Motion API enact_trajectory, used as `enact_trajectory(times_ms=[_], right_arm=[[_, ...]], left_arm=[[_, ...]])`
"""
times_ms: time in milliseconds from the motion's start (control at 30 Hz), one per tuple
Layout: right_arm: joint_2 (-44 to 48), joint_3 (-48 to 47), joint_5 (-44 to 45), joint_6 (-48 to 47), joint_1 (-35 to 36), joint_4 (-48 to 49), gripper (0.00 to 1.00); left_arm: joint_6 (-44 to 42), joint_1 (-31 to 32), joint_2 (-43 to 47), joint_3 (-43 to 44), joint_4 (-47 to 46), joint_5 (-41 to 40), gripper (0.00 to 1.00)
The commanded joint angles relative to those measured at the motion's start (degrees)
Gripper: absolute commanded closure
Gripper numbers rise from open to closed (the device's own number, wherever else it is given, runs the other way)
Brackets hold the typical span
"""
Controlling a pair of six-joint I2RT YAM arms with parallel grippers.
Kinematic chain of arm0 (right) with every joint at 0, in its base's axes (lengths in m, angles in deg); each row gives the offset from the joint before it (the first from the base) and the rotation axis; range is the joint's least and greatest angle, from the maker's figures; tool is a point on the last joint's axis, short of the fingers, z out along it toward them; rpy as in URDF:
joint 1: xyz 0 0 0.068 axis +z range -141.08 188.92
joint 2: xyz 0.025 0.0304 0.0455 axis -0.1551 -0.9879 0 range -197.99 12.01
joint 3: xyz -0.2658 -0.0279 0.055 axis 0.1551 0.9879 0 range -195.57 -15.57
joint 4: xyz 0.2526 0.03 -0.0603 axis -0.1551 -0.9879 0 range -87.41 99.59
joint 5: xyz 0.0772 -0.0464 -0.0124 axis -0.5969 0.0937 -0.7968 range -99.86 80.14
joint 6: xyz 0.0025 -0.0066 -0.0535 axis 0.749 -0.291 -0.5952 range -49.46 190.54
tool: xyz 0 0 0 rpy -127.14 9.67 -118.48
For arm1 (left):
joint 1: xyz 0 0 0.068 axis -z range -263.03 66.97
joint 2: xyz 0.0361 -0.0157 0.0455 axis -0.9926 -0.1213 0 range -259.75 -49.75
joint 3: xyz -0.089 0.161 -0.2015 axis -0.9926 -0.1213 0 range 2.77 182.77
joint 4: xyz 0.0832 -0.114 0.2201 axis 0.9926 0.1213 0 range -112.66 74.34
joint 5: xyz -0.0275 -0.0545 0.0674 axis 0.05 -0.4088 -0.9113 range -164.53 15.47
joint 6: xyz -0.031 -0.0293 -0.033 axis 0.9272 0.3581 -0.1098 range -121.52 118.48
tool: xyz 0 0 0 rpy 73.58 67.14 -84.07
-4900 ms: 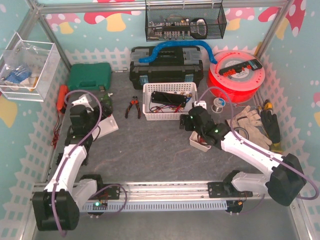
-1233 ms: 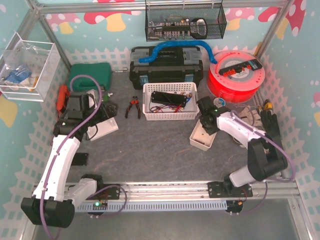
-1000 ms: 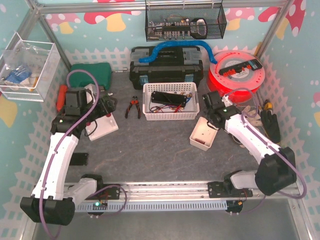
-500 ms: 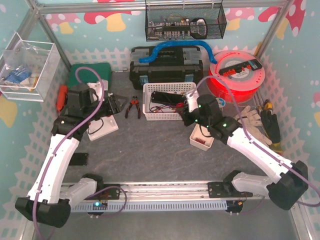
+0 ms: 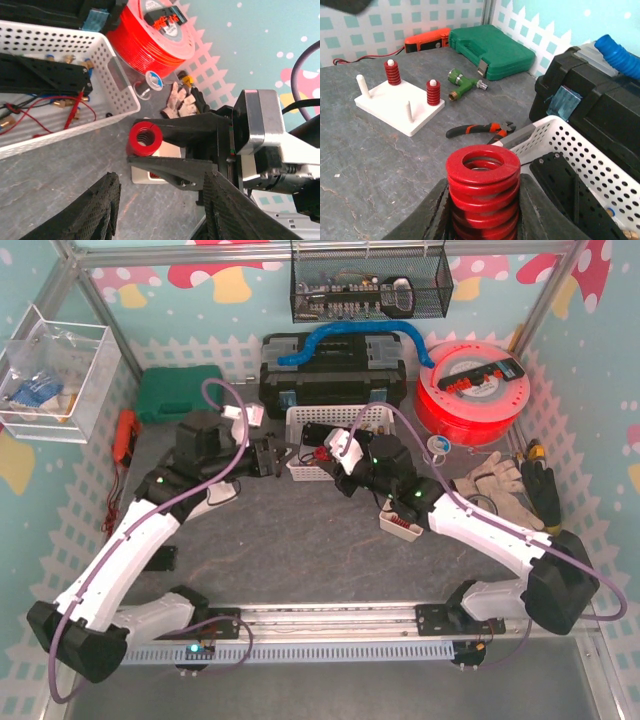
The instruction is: Install the large spring
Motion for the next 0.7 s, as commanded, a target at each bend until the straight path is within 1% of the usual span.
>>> enact_trajectory(times_ms=[0, 167, 367, 500, 667], right_arm=[[-0.59, 0.5, -0.29, -3.7, 1.06, 8.01, 0.94], [-1.16, 0.39, 0.79, -4.62, 2.06, 9.72, 0.94], [-2.01, -0.84, 2.97, -5.31, 3.93, 9.89, 0.94], [-2.37, -1.14, 5.25, -5.41, 5.49, 10.08, 0.95], [-1.98, -0.42, 8.42, -4.04, 6.6, 11.29, 0.96]], left_arm=[[1.23, 1.6, -2.22, -1.39, -4.67, 0.52, 0.51], [0.68, 2.89, -5.6, -1.38, -5.94, 1.73, 0.51], [-0.35, 3.18, -8.94, -0.38, -6.35, 1.24, 0.51], [0.16, 3.13, -11.28, 1.0, -6.43, 2.37, 0.54], [0.27, 3.18, -12.1, 0.2, -6.39, 3.06, 0.58]])
